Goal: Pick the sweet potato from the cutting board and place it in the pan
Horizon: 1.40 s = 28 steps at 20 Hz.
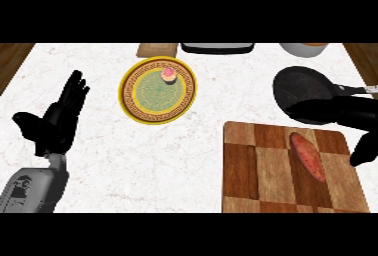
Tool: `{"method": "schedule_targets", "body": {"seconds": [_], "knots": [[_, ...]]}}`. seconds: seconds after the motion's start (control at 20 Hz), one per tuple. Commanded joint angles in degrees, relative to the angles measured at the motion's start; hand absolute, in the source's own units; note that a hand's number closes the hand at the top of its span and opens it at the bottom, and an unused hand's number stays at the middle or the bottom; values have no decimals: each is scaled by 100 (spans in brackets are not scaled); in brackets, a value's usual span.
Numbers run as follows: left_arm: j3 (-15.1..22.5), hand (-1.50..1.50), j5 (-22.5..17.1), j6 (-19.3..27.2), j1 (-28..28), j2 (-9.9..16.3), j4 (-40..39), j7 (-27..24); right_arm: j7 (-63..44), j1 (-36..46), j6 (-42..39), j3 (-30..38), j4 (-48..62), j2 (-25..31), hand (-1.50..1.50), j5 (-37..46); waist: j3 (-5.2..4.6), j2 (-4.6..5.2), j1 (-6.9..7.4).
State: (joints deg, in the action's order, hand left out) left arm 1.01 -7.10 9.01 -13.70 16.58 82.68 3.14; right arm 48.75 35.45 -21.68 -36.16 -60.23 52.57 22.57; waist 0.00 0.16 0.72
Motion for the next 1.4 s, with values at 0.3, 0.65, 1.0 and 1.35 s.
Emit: {"method": "schedule_targets", "body": {"seconds": [0.3,0.65,1.0,1.35], "knots": [[-324,0,-56,-100,-158,164,385,562,139,-223,115,-93,-101,-106,-150,1166,0,-22,-61],[-100,0,234,-119,147,-214,153,65,55,139,-92,20,515,-801,-150,1767,0,-2,4],[-302,0,272,-274,25,-271,-221,-126,111,-52,154,263,575,-1016,-150,2414,-1,-6,-43],[-156,0,533,-85,58,-523,-58,-55,75,-660,381,272,370,-1098,-150,2916,-1,-11,-71]]}}
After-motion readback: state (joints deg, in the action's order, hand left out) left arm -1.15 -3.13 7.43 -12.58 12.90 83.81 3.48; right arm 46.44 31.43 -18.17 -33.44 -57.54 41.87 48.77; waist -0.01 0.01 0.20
